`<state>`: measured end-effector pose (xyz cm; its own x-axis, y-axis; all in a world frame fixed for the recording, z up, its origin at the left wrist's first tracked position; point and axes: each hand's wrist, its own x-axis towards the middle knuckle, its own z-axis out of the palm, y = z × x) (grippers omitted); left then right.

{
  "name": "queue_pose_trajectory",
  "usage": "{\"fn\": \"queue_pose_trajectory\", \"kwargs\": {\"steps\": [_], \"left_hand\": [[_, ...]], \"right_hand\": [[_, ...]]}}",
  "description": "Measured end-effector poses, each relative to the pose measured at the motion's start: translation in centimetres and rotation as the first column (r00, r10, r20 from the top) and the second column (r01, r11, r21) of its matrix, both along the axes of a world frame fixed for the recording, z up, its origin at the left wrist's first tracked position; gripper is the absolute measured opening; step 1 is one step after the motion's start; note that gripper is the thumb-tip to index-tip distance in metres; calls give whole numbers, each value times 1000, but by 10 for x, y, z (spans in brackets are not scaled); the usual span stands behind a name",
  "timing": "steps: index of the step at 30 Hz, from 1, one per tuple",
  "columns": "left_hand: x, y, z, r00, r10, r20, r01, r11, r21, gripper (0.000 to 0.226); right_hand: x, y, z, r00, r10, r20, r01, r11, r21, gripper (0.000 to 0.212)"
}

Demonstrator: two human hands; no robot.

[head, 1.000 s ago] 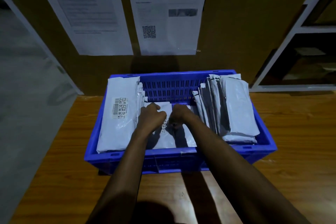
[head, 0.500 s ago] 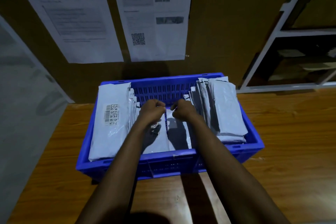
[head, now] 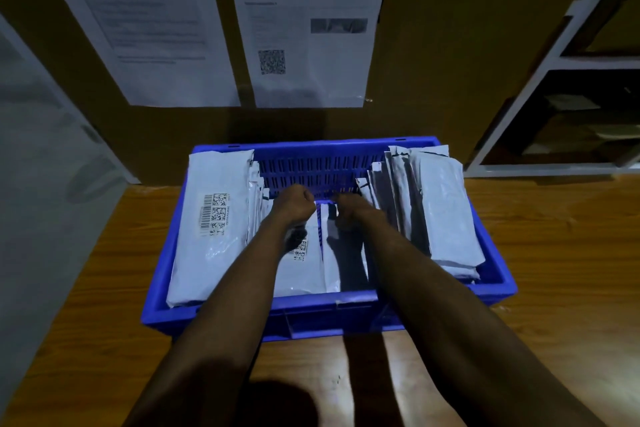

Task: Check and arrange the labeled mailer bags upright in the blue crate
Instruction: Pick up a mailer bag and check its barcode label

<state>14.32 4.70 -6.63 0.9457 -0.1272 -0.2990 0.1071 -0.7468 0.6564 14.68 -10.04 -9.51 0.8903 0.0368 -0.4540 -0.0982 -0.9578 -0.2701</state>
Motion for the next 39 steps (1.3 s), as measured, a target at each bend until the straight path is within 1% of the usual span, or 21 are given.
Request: {"fn": "queue_pose_trajectory", "kwargs": {"steps": [2, 5, 7, 9, 10, 13, 16, 18, 20, 22, 23, 26, 28, 29, 30, 31, 33, 35, 36, 37, 39], "left_hand": [[3, 1, -2, 1000, -8, 5, 8, 1000, 18, 16], [6, 1, -2, 1000, 0, 4, 0, 1000, 8, 15], [7, 0, -1, 1000, 7, 5, -6, 1000, -13, 17], [7, 1, -2, 1000, -5, 17, 5, 1000, -7, 21], [7, 2, -2, 1000, -19, 24, 18, 1000, 10, 23], [5, 4, 2, 998, -55, 19, 54, 998, 42, 25], [2, 7, 7, 987, -138, -79, 140, 990, 18, 31], [-1, 10, 11, 953, -237, -189, 231, 971, -55, 35], [-4, 15, 17, 905, -309, -293, 295, 951, -92, 35], [-8, 18, 23, 874, -322, -363, 295, 947, -129, 34], [-10, 18, 25, 869, -324, -374, 287, 946, -151, 32], [-11, 25, 28, 883, -331, -333, 291, 942, -165, 35], [-12, 31, 31, 914, -281, -294, 211, 946, -248, 33], [-13, 34, 33, 928, -238, -286, 135, 932, -337, 30], [-15, 37, 35, 938, -195, -285, 50, 894, -446, 26], [-17, 40, 39, 944, -166, -286, -24, 829, -558, 24], [-22, 43, 46, 954, -132, -268, -111, 676, -729, 29], [-25, 43, 54, 971, -69, -231, -157, 546, -823, 36], [-28, 43, 59, 977, -37, -209, -163, 499, -851, 41], [-30, 43, 64, 983, -19, -183, -154, 461, -874, 46], [-36, 43, 74, 992, 6, -126, -117, 420, -900, 51]], "right_hand": [[0, 0, -2, 999, 31, -23, -31, 999, -29, 60], [1, 2, -3, 996, 84, -29, -86, 994, -69, 61], [5, 3, 2, 992, 122, -27, -124, 991, -59, 50], [9, 0, 9, 991, 132, 21, -131, 991, -25, 31], [8, -1, 17, 989, 132, 69, -131, 991, -14, 27], [3, -1, 40, 973, 142, 179, -143, 990, -5, 24], [-3, -4, 61, 962, 130, 241, -141, 990, 28, 25], [-6, -7, 78, 949, 113, 296, -134, 990, 53, 22], [-9, -13, 98, 929, 106, 356, -132, 990, 48, 19], [-15, -21, 121, 908, 79, 412, -112, 992, 58, 18], [-17, -25, 133, 896, 54, 441, -91, 994, 64, 15], [-25, -42, 162, 831, -36, 555, -35, 992, 118, 16], [-34, -56, 177, 790, -125, 600, 4, 980, 200, 26], [-39, -64, 183, 769, -185, 612, 24, 965, 262, 28], [-43, -72, 186, 736, -251, 629, 35, 942, 334, 26], [-49, -80, 188, 699, -315, 642, 46, 916, 399, 23], [-59, -95, 186, 618, -420, 664, 72, 872, 484, 22], [-70, -105, 181, 567, -529, 631, 93, 802, 590, 25], [-74, -108, 177, 556, -579, 596, 97, 758, 645, 25], [-81, -109, 174, 552, -621, 556, 87, 706, 702, 24], [-91, -109, 168, 538, -713, 450, 46, 558, 828, 21]]}}
